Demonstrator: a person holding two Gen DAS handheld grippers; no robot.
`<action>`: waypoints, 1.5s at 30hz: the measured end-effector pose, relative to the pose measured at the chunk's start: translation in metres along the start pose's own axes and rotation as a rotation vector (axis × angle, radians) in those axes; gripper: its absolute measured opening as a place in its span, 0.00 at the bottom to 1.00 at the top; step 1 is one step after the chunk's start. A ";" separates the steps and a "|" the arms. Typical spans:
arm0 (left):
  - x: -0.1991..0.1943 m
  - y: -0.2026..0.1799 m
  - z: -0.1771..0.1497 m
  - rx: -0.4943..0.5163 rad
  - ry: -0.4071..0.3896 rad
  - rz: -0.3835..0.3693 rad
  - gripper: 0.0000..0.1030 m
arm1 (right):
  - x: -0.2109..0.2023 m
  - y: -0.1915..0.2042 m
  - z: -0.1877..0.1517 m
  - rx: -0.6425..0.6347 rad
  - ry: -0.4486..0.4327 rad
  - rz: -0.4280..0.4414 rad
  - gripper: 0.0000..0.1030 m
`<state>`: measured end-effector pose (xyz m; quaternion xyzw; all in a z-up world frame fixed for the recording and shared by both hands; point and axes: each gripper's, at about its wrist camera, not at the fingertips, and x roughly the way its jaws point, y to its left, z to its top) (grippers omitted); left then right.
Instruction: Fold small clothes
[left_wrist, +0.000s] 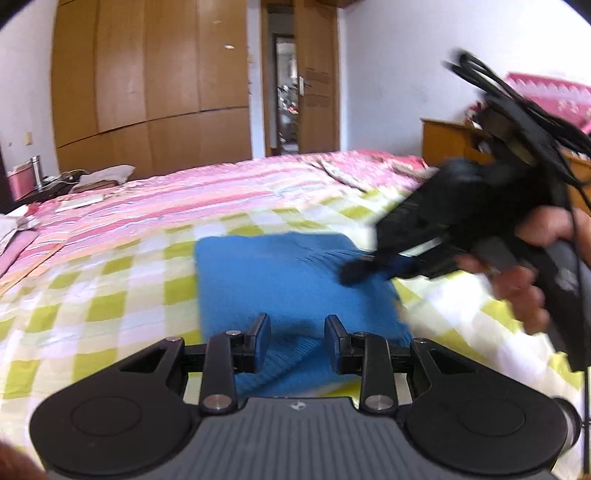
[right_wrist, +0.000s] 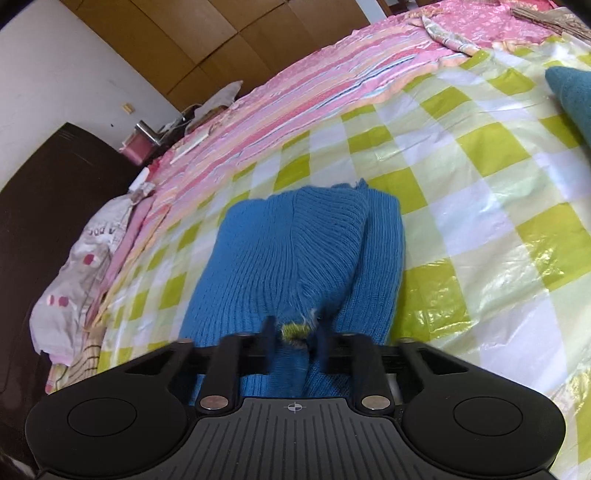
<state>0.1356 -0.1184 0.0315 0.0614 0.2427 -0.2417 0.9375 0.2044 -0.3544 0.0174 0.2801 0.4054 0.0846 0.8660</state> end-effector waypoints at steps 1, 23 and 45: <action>-0.004 0.006 0.001 -0.014 -0.015 0.003 0.36 | -0.006 -0.005 0.000 0.013 -0.009 0.014 0.12; 0.029 0.031 -0.008 -0.054 0.085 0.054 0.38 | -0.047 0.009 -0.050 -0.149 0.004 0.047 0.45; 0.045 0.028 -0.008 0.031 0.114 0.043 0.44 | -0.041 -0.013 -0.038 -0.178 0.110 -0.141 0.12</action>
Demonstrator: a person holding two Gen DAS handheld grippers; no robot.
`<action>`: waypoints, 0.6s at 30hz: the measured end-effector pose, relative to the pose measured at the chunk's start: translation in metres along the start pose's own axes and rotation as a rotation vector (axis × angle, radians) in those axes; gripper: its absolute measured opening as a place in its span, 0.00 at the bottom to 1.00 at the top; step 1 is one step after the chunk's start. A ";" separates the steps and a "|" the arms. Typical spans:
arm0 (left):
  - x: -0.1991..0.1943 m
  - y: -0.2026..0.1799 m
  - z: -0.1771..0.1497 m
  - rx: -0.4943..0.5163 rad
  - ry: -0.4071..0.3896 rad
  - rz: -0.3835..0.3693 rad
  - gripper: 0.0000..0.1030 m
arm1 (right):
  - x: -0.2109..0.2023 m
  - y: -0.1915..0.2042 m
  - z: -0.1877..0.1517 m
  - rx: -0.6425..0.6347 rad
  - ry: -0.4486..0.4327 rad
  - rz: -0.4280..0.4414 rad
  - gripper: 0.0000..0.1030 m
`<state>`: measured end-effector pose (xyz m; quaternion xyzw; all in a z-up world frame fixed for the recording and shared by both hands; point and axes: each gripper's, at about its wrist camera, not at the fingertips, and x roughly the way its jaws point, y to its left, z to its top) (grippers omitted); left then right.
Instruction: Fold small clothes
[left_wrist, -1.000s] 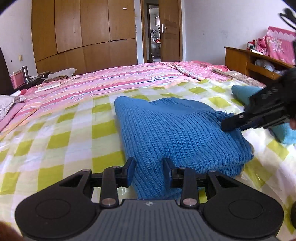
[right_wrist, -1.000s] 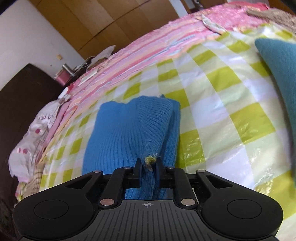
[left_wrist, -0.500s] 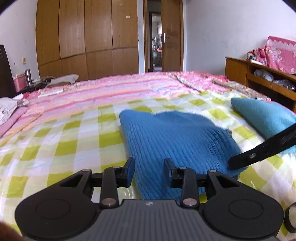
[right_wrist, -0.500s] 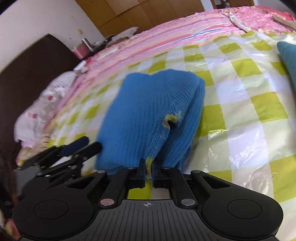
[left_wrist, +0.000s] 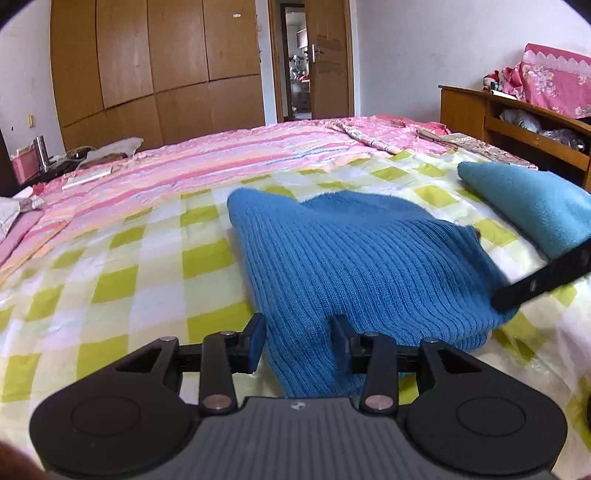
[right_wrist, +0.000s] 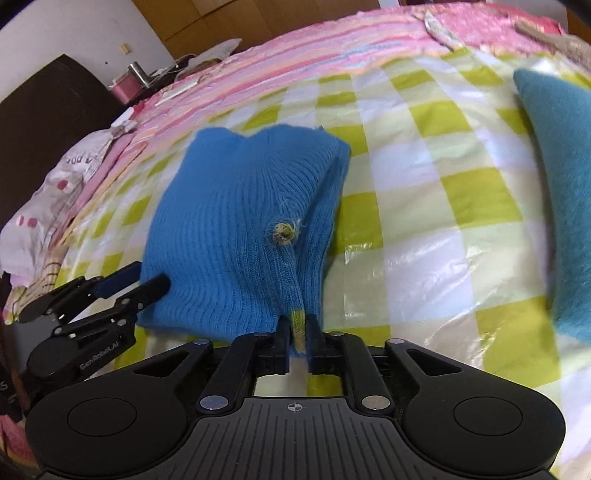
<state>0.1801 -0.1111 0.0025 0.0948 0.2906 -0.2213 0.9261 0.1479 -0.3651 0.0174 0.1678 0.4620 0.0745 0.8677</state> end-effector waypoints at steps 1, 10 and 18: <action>-0.002 0.000 0.001 0.005 -0.010 0.002 0.44 | -0.007 0.000 0.002 0.002 -0.016 0.009 0.14; 0.002 0.003 0.019 0.006 -0.045 0.016 0.44 | 0.009 -0.004 0.057 0.130 -0.189 -0.007 0.43; 0.004 0.009 0.019 -0.044 -0.071 0.002 0.44 | 0.041 -0.022 0.067 0.231 -0.197 0.027 0.09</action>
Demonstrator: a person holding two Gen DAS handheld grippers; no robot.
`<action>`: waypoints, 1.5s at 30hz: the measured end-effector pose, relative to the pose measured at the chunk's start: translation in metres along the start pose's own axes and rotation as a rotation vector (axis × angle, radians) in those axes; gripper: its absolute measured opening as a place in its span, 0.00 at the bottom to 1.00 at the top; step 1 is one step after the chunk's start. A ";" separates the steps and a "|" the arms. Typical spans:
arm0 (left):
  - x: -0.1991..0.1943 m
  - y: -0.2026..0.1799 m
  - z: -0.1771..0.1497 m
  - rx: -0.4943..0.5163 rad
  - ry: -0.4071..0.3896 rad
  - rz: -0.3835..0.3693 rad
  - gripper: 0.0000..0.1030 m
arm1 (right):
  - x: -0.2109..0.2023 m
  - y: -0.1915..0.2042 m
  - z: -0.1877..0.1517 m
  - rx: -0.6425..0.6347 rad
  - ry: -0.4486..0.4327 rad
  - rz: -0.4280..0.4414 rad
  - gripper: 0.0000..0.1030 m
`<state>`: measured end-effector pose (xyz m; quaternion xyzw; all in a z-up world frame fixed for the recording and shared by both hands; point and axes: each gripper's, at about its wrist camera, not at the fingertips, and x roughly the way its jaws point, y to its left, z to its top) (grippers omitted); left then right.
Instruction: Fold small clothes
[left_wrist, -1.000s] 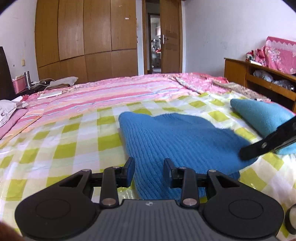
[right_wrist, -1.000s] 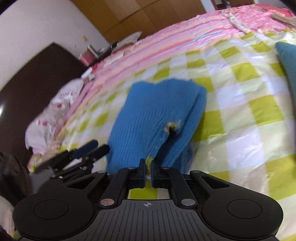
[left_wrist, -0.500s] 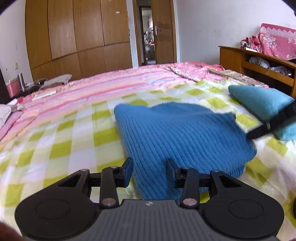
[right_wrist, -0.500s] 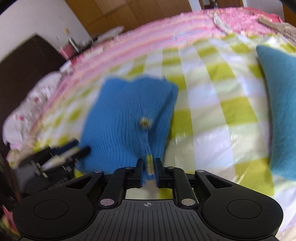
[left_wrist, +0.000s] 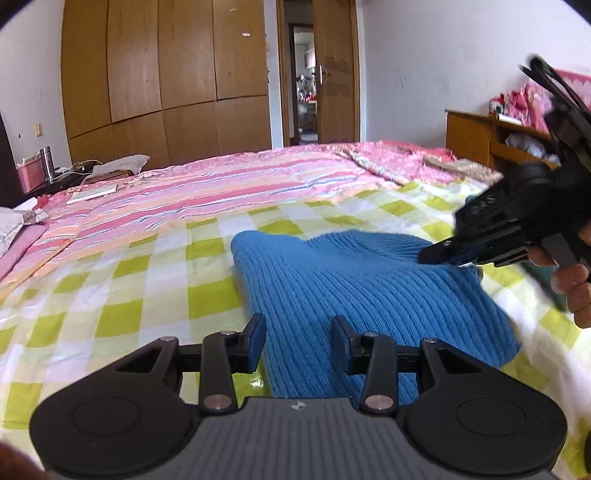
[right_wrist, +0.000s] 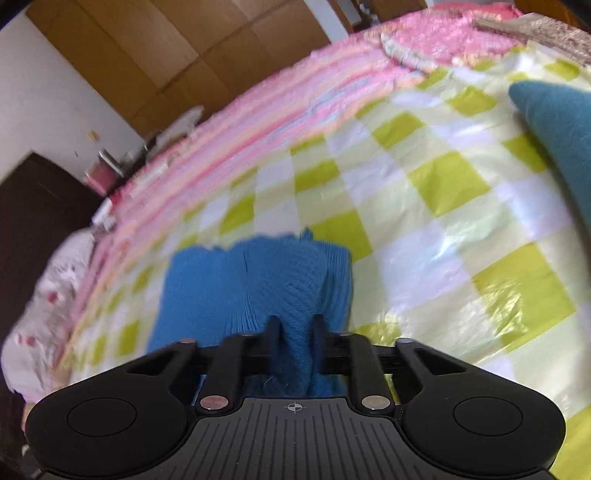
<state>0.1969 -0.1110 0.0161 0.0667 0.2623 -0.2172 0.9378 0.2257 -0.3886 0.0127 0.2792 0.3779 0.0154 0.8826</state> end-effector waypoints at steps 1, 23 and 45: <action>0.001 0.002 0.000 -0.016 0.003 -0.004 0.44 | -0.004 -0.003 0.000 0.005 -0.019 0.003 0.05; 0.032 0.041 0.008 -0.311 0.124 -0.053 0.51 | -0.009 0.011 -0.018 -0.028 0.043 0.029 0.65; 0.019 0.031 -0.001 -0.286 0.150 -0.146 0.44 | 0.000 0.004 -0.033 0.068 0.120 0.146 0.33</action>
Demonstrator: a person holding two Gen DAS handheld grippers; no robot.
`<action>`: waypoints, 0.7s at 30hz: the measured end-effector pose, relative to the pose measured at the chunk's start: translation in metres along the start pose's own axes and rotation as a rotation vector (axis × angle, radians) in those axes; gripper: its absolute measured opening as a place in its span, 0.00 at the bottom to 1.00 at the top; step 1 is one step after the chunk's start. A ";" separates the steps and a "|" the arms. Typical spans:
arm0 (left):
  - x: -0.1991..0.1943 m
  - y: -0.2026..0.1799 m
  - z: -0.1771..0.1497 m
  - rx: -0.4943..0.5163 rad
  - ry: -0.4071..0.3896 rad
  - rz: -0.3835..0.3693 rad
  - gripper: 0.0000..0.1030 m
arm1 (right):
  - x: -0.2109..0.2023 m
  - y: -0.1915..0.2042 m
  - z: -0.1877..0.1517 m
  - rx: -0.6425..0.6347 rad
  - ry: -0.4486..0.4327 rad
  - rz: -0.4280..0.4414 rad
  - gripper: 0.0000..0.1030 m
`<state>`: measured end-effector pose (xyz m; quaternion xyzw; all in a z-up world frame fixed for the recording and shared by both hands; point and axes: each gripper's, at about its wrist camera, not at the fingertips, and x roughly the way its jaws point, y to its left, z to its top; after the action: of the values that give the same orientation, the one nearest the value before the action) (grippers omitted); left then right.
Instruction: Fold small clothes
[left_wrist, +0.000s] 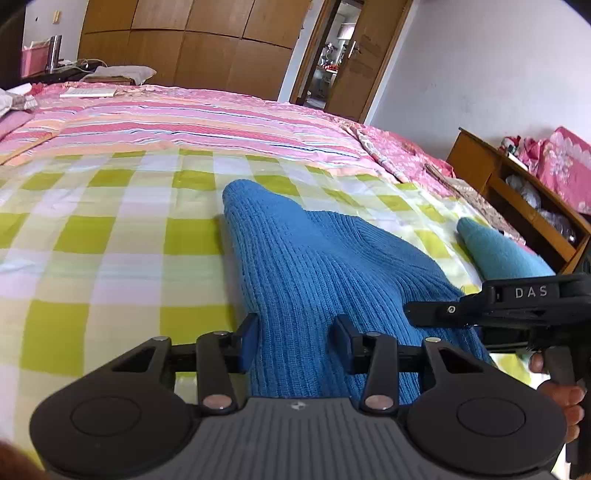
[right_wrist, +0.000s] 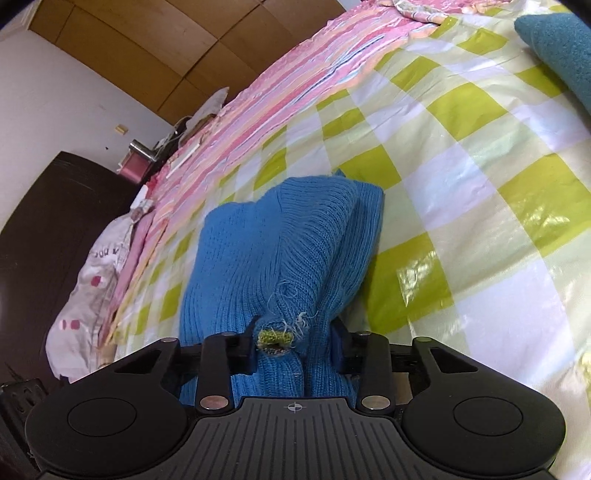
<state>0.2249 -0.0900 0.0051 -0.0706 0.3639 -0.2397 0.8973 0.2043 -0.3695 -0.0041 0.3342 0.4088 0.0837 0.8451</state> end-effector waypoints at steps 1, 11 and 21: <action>-0.005 -0.002 -0.003 0.012 0.001 0.003 0.44 | -0.002 0.002 -0.003 -0.005 0.003 0.003 0.32; -0.049 -0.021 -0.038 0.109 0.035 0.021 0.44 | -0.035 0.017 -0.051 -0.134 0.029 -0.079 0.33; -0.052 -0.038 -0.017 0.196 -0.042 0.169 0.44 | -0.068 0.066 -0.046 -0.353 -0.177 -0.217 0.36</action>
<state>0.1665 -0.0975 0.0366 0.0433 0.3248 -0.1958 0.9243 0.1345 -0.3249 0.0601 0.1411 0.3456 0.0327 0.9271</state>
